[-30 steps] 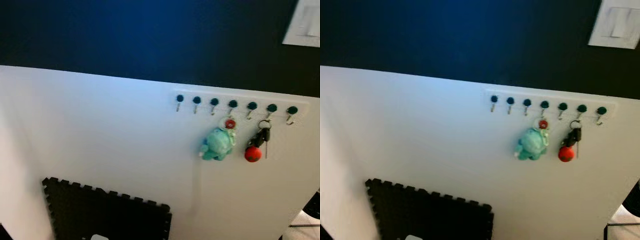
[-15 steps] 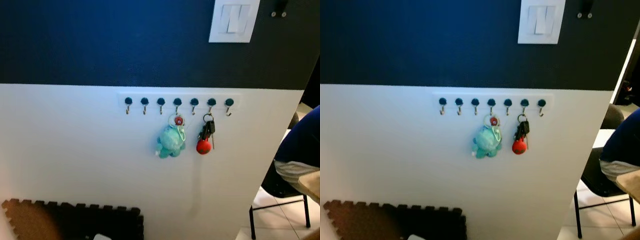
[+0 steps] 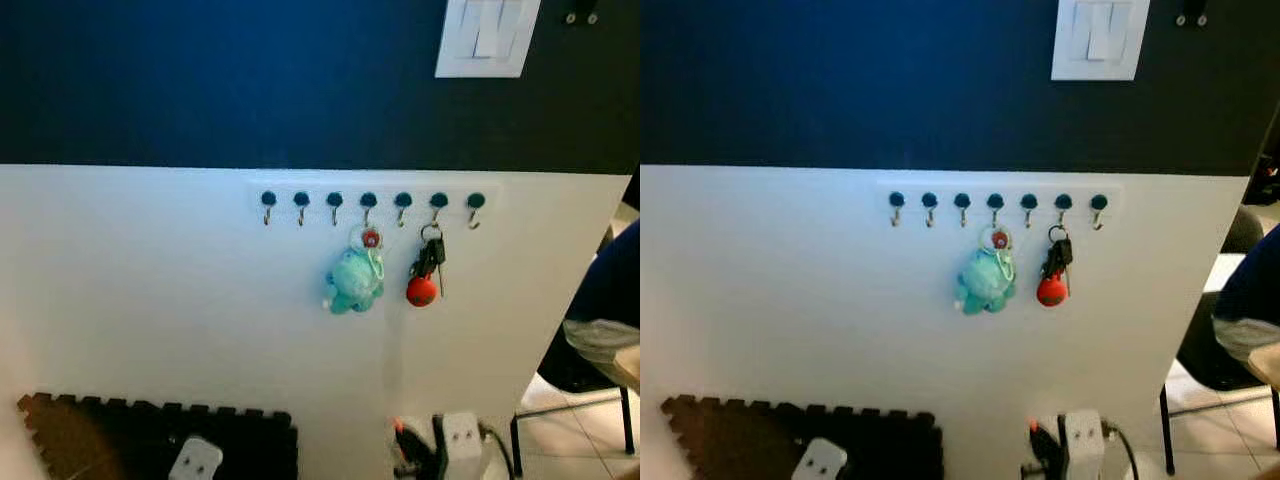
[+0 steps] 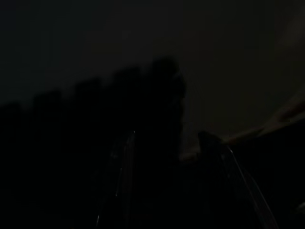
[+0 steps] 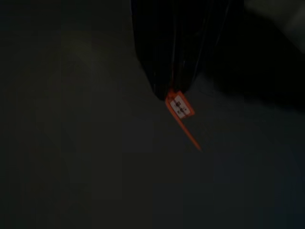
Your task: Hang keys on a hook
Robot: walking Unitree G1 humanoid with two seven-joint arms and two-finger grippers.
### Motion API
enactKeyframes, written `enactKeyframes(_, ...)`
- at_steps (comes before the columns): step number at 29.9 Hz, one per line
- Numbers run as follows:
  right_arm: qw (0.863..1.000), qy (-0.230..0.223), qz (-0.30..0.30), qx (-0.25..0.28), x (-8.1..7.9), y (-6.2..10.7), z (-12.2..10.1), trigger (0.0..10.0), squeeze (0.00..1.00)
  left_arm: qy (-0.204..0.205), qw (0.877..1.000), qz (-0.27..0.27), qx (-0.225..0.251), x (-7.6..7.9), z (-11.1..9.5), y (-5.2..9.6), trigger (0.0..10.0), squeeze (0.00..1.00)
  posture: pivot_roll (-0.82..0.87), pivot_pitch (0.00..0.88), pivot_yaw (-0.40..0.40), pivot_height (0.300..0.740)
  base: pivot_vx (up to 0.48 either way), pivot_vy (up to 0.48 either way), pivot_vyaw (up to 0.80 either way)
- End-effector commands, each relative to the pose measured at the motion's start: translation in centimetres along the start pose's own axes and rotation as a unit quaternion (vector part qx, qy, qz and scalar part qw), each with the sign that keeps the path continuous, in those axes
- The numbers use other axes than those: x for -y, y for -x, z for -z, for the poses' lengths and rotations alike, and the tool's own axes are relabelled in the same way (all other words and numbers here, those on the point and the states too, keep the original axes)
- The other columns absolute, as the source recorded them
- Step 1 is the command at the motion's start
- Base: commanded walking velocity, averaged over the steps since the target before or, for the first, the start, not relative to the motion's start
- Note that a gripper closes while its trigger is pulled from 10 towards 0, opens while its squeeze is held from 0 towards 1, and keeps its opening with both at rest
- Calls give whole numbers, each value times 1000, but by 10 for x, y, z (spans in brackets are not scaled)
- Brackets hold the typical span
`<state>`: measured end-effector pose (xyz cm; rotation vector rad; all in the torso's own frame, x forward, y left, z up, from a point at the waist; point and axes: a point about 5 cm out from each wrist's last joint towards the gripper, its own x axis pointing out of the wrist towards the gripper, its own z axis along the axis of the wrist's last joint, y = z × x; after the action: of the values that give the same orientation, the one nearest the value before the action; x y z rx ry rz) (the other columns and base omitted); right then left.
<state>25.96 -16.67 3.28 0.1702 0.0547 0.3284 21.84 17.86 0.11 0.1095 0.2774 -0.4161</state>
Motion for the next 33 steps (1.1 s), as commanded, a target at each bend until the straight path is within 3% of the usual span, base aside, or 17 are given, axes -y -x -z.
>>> enactKeyframes(1, 999, -11, -25, 19, -5, -3, -11, 10000, 0, 1, 1000, 12, 0, -1, -1, 3, 10000, 0, 85, 29, 8, 740, 0, 0, 0)
enactKeyframes(3, 997, -8, -59, 46, -13, -7, -30, 10000, 0, 13, 999, 36, 18, 2, -9, 4, 10000, 0, 84, 28, 8, 740, 0, 0, 0)
enactKeyframes(9, 991, 1, -107, 80, -25, -12, -57, 10000, 0, 27, 995, 80, 51, 6, -28, 4, 10000, 0, 83, 31, 10, 740, 0, 0, 0)
enactKeyframes(13, 977, 11, -190, 95, -49, -14, -83, 10000, 0, 34, 988, 128, 79, 12, -52, 1, 10000, 0, 82, 36, 11, 740, 0, 0, 0)
enactKeyframes(14, 977, 11, -190, 95, -49, -14, -83, 10000, 0, 34, 988, 128, 79, 12, -52, 1, 10000, 0, 82, 36, 11, 740, 0, 0, 0)
enactKeyframes(15, 971, 14, -218, 100, -60, -13, -93, 10000, 0, 30, 986, 141, 84, 13, -58, 0, 10000, 0, 83, 37, 13, 740, 0, 0, 0)
enactKeyframes(21, 965, 15, -219, 142, -69, -18, -123, 10000, 0, 22, 984, 151, 97, 14, -70, 0, 10000, 0, 83, 38, 17, 740, 0, 0, 0)
enactKeyframes(25, 960, 22, -182, 213, -69, -27, -160, 10000, 0, 23, 981, 152, 118, 15, -85, -4, 10000, 0, 83, 39, 15, 740, 0, 0, 0)
enactKeyframes(33, 950, 27, -134, 282, -68, -32, -195, 10000, 0, 25, 979, 160, 126, 18, -96, -6, 10000, 0, 84, 38, 14, 740, 0, 0, 0)
